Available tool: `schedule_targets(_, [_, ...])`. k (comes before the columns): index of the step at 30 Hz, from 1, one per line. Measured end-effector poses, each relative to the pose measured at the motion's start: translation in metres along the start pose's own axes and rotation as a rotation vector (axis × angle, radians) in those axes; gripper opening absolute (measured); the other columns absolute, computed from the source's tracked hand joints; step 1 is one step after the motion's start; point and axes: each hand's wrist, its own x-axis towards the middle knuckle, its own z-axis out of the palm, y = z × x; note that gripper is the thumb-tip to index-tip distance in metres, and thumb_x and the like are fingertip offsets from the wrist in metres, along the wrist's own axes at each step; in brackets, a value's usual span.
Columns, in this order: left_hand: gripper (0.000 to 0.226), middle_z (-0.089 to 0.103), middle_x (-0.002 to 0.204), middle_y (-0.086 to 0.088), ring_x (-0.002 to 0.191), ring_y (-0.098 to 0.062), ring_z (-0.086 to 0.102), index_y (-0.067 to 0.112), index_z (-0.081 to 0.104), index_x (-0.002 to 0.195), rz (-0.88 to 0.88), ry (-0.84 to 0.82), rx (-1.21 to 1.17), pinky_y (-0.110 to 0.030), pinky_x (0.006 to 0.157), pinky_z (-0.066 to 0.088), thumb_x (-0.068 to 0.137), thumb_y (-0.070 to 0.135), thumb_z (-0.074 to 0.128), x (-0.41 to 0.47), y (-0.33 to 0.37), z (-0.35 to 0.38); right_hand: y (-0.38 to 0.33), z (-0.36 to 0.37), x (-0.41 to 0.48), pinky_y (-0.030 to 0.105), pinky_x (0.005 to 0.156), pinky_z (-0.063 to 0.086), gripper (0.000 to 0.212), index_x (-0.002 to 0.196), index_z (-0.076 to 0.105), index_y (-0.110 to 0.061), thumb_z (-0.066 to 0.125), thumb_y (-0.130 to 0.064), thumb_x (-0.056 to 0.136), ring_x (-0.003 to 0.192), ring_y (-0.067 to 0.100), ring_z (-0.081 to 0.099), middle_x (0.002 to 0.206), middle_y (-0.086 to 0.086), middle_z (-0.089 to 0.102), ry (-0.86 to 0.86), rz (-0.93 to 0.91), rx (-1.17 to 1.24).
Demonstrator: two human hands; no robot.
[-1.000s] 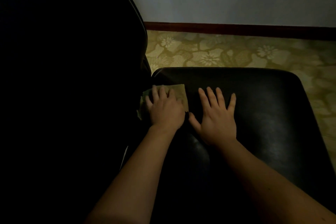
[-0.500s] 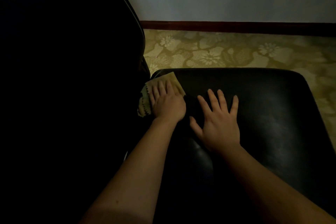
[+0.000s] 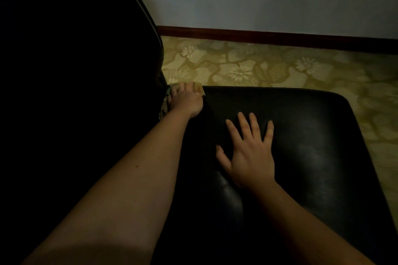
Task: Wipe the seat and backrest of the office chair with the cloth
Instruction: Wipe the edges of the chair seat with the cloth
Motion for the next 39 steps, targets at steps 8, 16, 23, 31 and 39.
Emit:
schedule_targets(8, [0.036, 0.052, 0.149, -0.006, 0.143, -0.024, 0.039, 0.013, 0.058, 0.137, 0.095, 0.338, -0.024, -0.035, 0.117, 0.027, 0.108, 0.021, 0.04, -0.038, -0.008, 0.027, -0.001, 0.002, -0.001, 0.068, 0.117, 0.008, 0.073, 0.144, 0.05, -0.019, 0.033, -0.064, 0.089, 0.148, 0.037, 0.028, 0.155, 0.016, 0.041, 0.019, -0.002, 0.006])
schedule_targets(16, [0.042, 0.037, 0.161, 0.002, 0.152, -0.021, 0.023, 0.019, 0.048, 0.149, 0.063, 0.283, -0.123, -0.035, 0.121, 0.014, 0.109, 0.024, 0.039, -0.03, -0.009, 0.022, 0.0, 0.004, 0.0, 0.068, 0.117, 0.008, 0.072, 0.145, 0.05, -0.02, 0.035, -0.064, 0.09, 0.149, 0.037, 0.027, 0.155, 0.015, 0.04, 0.031, -0.006, 0.01])
schedule_targets(23, [0.04, 0.045, 0.156, -0.004, 0.148, -0.026, 0.033, 0.019, 0.056, 0.144, 0.135, 0.161, -0.251, -0.043, 0.123, 0.023, 0.106, 0.028, 0.047, -0.008, -0.01, 0.017, 0.003, 0.007, 0.002, 0.067, 0.118, 0.003, 0.072, 0.147, 0.046, -0.021, 0.035, -0.065, 0.09, 0.15, 0.036, 0.023, 0.157, 0.014, 0.037, 0.024, -0.004, 0.013])
schedule_targets(31, [0.04, 0.033, 0.163, -0.004, 0.154, -0.025, 0.018, 0.025, 0.053, 0.147, 0.183, 0.075, -0.313, -0.039, 0.126, 0.011, 0.108, 0.028, 0.042, -0.077, -0.016, 0.025, 0.005, -0.002, 0.001, 0.056, 0.121, -0.011, 0.082, 0.157, 0.017, -0.027, 0.035, -0.064, 0.086, 0.153, 0.025, 0.014, 0.163, 0.006, 0.025, -0.016, -0.005, 0.145])
schedule_targets(39, [0.048, 0.018, 0.168, 0.01, 0.156, -0.016, 0.007, 0.03, 0.026, 0.159, 0.26, -0.033, -0.016, -0.038, 0.126, 0.004, 0.111, 0.028, 0.028, -0.185, -0.034, 0.036, 0.01, -0.045, -0.046, 0.039, 0.125, 0.001, 0.079, 0.158, 0.021, -0.025, 0.041, -0.044, 0.084, 0.153, 0.018, 0.01, 0.165, 0.006, 0.017, -0.161, 0.015, 0.496])
